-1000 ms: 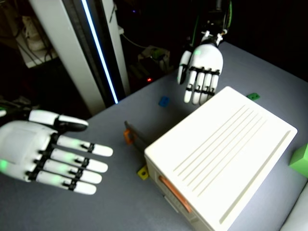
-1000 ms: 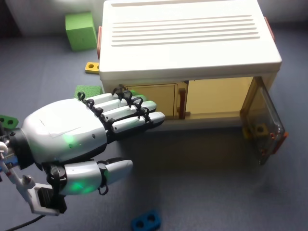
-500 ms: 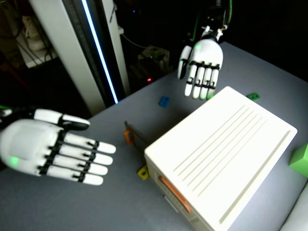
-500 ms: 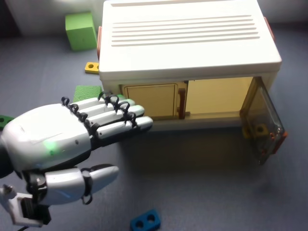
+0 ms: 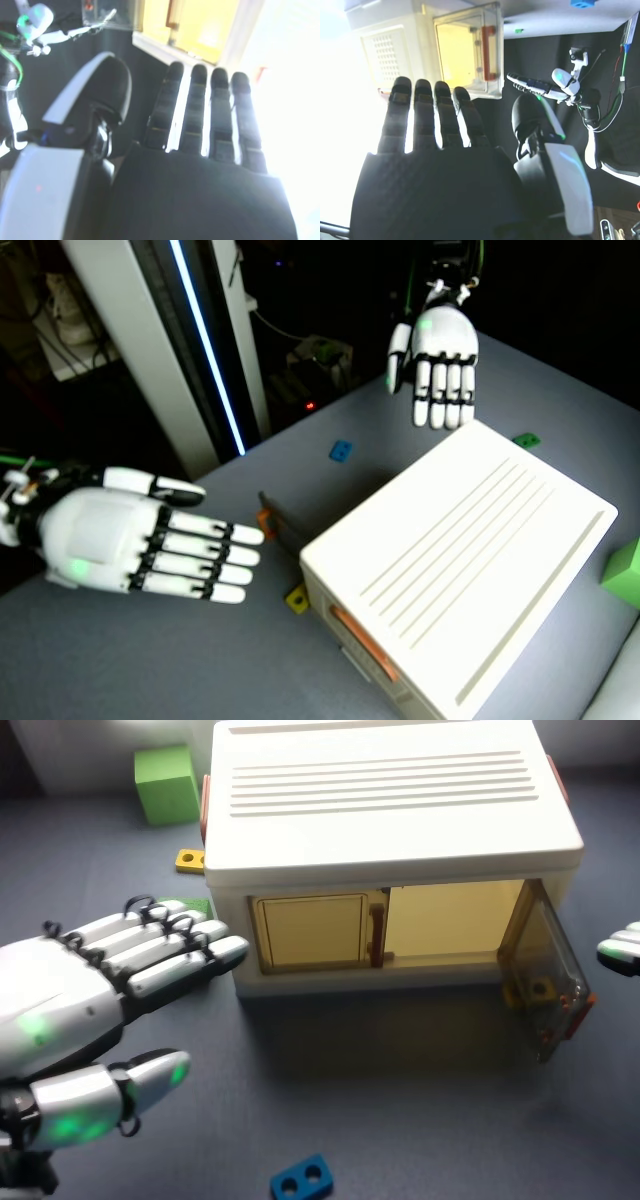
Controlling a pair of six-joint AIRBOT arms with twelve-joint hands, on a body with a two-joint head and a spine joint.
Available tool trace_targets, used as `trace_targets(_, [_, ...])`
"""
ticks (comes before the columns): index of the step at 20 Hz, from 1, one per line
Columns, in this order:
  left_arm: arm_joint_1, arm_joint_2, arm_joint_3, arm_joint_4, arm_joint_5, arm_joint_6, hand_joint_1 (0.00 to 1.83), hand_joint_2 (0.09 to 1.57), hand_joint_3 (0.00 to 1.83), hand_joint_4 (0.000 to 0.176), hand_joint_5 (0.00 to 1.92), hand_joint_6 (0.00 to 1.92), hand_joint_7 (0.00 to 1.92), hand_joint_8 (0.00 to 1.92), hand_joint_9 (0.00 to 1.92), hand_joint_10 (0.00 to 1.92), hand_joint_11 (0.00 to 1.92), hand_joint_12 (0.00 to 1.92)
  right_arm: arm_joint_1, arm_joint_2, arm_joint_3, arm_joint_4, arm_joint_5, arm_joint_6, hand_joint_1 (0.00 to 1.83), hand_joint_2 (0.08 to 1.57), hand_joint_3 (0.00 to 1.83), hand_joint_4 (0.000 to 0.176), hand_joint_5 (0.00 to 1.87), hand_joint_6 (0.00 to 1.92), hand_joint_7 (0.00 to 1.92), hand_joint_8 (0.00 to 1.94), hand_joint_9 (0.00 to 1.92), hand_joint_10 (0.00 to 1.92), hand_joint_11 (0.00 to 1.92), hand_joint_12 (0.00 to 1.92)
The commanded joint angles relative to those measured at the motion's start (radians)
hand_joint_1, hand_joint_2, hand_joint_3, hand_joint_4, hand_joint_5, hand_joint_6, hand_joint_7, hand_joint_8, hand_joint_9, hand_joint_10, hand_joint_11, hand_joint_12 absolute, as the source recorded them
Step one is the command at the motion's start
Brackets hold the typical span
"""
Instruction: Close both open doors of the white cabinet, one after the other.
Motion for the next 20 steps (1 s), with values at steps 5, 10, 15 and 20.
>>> trace_targets(5, [0.096,0.036,-0.031,-0.144,-0.271,0.052,0.0,1.57,0.1,0.0,0.03,0.0,0.03,0.0,0.08,0.0,0.0,0.45,0.076,-0.037,0.027,-0.037,0.068,0.038,0.0,1.47,0.01,0.0,0.0,0.0,0.0,0.0,0.0,0.0,0.0,0.0])
trace_targets(10, [0.136,0.03,-0.033,-0.18,-0.311,0.057,0.0,1.57,0.12,0.0,0.04,0.0,0.03,0.0,0.06,0.0,0.0,0.37,0.15,-0.062,0.045,-0.122,0.012,0.07,0.0,1.48,0.01,0.0,0.0,0.0,0.0,0.0,0.0,0.0,0.0,0.0])
trace_targets(15, [0.137,0.025,-0.032,-0.183,-0.307,0.056,0.0,1.57,0.1,0.0,0.02,0.0,0.01,0.0,0.06,0.0,0.0,0.35,0.175,-0.076,0.049,-0.149,-0.002,0.07,0.0,1.48,0.01,0.0,0.0,0.0,0.0,0.0,0.0,0.0,0.0,0.0])
trace_targets(20, [0.137,0.018,-0.029,-0.183,-0.305,0.055,0.0,1.57,0.1,0.0,0.01,0.0,0.0,0.0,0.03,0.0,0.0,0.35,0.217,-0.1,0.058,-0.175,-0.01,0.072,0.08,1.5,0.0,0.0,0.0,0.0,0.0,0.0,0.0,0.0,0.0,0.0])
